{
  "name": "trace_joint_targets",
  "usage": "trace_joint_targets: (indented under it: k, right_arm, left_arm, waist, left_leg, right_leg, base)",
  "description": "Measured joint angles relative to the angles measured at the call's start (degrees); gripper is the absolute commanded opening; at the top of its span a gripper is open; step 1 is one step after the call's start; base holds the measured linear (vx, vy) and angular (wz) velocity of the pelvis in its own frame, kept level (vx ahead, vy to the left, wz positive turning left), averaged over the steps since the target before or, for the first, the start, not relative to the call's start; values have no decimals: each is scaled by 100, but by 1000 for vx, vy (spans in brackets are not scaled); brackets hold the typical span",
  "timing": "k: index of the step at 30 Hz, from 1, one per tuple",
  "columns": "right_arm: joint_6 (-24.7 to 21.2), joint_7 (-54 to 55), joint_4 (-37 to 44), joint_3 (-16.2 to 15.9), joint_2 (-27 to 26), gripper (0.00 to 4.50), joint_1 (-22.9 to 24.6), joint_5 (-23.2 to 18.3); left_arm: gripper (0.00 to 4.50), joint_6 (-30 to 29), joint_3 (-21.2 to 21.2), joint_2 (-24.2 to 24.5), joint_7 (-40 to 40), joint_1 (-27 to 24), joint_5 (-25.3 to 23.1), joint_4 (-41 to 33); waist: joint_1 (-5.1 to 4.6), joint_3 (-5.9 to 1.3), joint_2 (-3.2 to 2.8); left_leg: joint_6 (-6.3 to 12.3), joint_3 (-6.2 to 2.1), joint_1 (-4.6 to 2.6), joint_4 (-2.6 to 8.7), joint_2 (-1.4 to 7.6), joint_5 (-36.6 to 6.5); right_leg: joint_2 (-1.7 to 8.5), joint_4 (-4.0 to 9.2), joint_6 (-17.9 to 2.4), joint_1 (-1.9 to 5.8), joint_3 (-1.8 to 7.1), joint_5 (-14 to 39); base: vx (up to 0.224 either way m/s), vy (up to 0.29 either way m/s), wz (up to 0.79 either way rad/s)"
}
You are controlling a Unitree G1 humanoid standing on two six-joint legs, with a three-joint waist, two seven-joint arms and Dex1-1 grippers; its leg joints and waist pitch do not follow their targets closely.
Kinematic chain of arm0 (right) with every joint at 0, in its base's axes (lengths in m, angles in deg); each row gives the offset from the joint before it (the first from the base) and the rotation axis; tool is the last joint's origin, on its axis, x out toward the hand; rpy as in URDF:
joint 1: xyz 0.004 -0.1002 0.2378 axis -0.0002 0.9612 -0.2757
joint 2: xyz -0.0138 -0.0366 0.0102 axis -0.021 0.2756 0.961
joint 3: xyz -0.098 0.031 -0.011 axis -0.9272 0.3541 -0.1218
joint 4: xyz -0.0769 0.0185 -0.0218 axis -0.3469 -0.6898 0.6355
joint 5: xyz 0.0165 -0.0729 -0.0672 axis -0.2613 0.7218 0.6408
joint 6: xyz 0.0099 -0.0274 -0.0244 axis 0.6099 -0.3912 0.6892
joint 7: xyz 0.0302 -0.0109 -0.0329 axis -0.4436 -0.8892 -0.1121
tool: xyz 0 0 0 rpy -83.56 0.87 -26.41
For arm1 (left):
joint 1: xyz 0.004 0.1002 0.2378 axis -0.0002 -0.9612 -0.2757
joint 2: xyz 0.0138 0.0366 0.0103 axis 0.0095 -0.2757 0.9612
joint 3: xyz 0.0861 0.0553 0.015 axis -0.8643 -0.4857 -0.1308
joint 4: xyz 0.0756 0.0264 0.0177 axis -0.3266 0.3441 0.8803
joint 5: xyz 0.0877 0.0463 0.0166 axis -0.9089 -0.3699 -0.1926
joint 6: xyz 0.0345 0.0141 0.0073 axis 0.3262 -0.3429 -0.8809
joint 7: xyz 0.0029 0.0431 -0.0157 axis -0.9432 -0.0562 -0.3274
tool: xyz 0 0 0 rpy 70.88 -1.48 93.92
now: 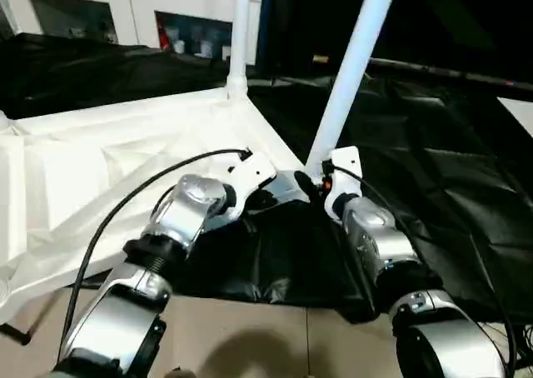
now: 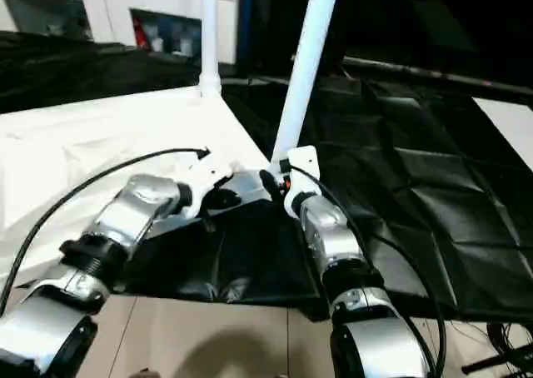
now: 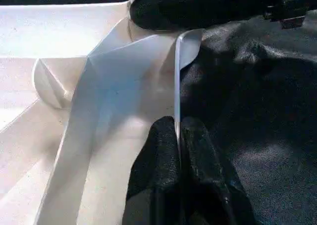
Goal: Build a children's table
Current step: Rotate leg to tighten
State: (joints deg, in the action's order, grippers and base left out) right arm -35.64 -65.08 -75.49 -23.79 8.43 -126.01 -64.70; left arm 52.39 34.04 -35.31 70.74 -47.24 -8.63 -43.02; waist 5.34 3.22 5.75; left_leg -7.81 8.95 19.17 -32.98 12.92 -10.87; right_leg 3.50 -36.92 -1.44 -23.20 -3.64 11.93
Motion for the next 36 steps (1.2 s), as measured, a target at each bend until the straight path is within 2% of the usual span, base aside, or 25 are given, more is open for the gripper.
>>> trace_joint_targets:
  k: [4, 6, 8, 10, 17, 20, 22, 25, 26, 29, 31, 36]
  right_arm:
    - [89, -675, 73, -39, 206, 388, 113, -65]
    - [85, -985, 164, -155, 321, 388, 164, -65]
    - [64, -1874, 466, -364, 720, 388, 363, -96]
    - [54, -2381, 558, -451, 906, 388, 402, -147]
    - [-42, -3402, 852, -604, 1184, 388, 511, -268]
    - [-119, -3725, 1005, -722, 1240, 388, 625, -287]
    - [-150, -3834, 1006, -783, 1279, 361, 639, -278]
    - [-153, -3870, 1005, -806, 1325, 349, 640, -269]
    - [-153, -3884, 1005, -807, 1331, 319, 641, -269]
    - [-174, -3887, 1005, -799, 1323, 309, 640, -271]
    - [-186, -3895, 1006, -798, 1316, 284, 641, -279]
    - [-242, -3937, 1047, -795, 1315, 274, 669, -357]
  left_arm:
    - [0, 25, 5, 96, 202, -5, 46, -17]
    - [0, 35, -4, 204, 350, -41, 98, -80]
    - [0, 63, -19, 462, 770, -215, 197, -355]
    - [0, 75, -4, 629, 1034, -298, 248, -479]
    - [0, 164, -23, 1075, 2015, -646, 475, -1000]
    - [0, 163, -22, 1151, 2130, -702, 524, -1086]
    - [0, 163, -8, 1180, 2131, -727, 539, -1114]
    - [0, 163, 1, 1208, 2171, -754, 555, -1133]
    - [0, 163, 3, 1217, 2178, -762, 557, -1142]
    - [0, 160, 6, 1242, 2206, -787, 567, -1185]
    - [0, 157, 6, 1253, 2217, -789, 574, -1187]
    - [0, 119, 6, 1289, 2247, -816, 617, -1248]
  waist:
    - [-3, 0, 0]
    - [-9, 0, 0]
    - [-14, 0, 0]
    - [-26, 1, -1]
    - [0, 4, -7]
    - [-2, 5, -8]
    - [-16, 6, -6]
    - [-19, 6, -7]
    - [-19, 6, -7]
    - [-19, 6, -7]
    - [-19, 6, -7]
    - [-19, 6, -7]
  left_leg:
    - [1, 0, 0, 4, 2, 0]
    - [1, 0, 1, 3, 2, 0]
    - [3, 0, 1, 3, 4, -1]
    - [3, 0, -1, 4, 7, -1]
    - [2, 0, 0, 8, 8, -1]
    - [2, 0, 2, 8, 7, -1]
    - [2, 0, 1, 8, 7, -1]
    - [2, 0, -1, 9, 7, -1]
    - [2, 0, -1, 9, 7, -1]
    - [2, 0, -1, 9, 7, -1]
    - [2, 0, -1, 9, 7, -1]
    - [2, 0, -1, 10, 8, -1]
  right_leg:
    - [-2, 0, -2, -2, -2, 3]
    - [-2, 0, -3, -2, -2, 3]
    - [-4, 3, -3, -2, -2, 4]
    - [-7, 2, -4, -2, -3, 4]
    - [-6, 4, -6, -3, -4, 9]
    - [-5, 5, -6, -3, -3, 9]
    - [-5, 5, -6, -3, -4, 9]
    - [-6, 4, -6, -3, -4, 9]
    - [-6, 4, -5, -3, -4, 9]
    - [-6, 4, -5, -3, -4, 9]
    - [-6, 4, -5, -3, -4, 9]
    - [-6, 4, -5, -4, -4, 10]
  base:
    - [0, 0, 0]
    - [0, 0, 0]
    - [0, 0, 0]
    - [0, 0, 0]
    - [0, 0, 0]
    - [0, 0, 0]
    - [0, 0, 0]
    - [0, 0, 0]
    - [0, 0, 0]
    - [0, 0, 0]
    - [0, 0, 0]
    - [0, 0, 0]
